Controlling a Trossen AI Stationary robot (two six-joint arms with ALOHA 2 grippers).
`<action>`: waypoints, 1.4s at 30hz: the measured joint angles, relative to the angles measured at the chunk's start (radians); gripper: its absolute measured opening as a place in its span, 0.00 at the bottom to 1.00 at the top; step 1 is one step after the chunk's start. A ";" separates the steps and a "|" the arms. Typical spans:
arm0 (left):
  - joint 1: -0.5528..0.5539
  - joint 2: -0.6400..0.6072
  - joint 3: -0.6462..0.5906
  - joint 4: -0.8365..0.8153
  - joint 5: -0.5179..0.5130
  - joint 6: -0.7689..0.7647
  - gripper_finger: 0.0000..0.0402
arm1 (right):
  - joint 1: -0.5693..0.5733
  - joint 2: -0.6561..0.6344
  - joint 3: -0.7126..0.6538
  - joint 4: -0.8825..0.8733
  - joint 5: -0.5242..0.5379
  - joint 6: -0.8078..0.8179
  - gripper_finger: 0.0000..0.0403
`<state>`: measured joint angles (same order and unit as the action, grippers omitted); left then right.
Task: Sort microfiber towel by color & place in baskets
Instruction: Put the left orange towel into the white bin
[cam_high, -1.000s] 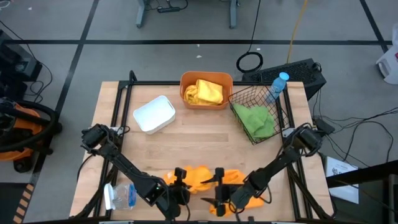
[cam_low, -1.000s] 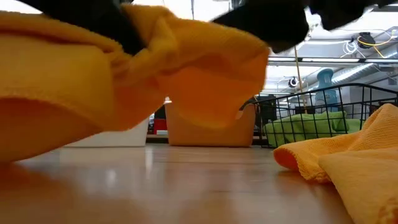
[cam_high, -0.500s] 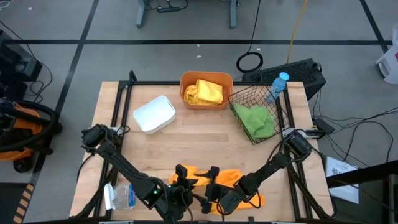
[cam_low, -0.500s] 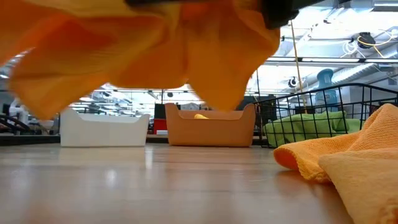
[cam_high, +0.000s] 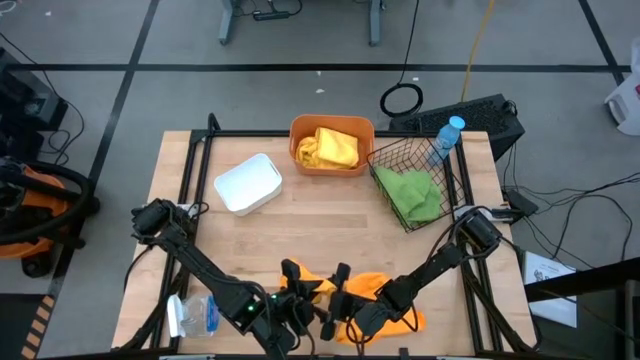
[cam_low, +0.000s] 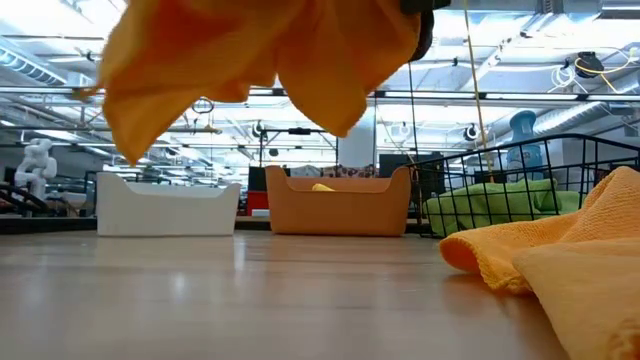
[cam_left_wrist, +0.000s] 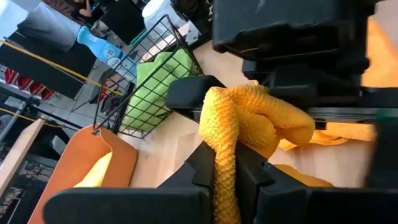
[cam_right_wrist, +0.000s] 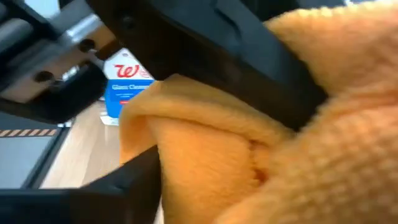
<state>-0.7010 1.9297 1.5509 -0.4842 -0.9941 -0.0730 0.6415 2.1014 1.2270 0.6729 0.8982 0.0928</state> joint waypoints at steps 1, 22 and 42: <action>-0.004 0.000 0.000 0.000 0.000 -0.008 0.08 | 0.000 0.000 0.000 -0.006 0.004 0.000 0.57; -0.157 -0.066 0.000 -0.126 0.138 -0.259 0.74 | 0.021 -0.084 0.000 -0.414 -0.293 -0.045 0.02; -0.111 0.101 -0.004 0.133 0.194 -0.156 0.81 | 0.015 -0.143 0.000 -0.440 -0.480 -0.352 0.01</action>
<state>-0.8118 2.0308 1.5468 -0.3514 -0.8005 -0.2286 0.6563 1.9581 1.2270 0.2327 0.4179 -0.2595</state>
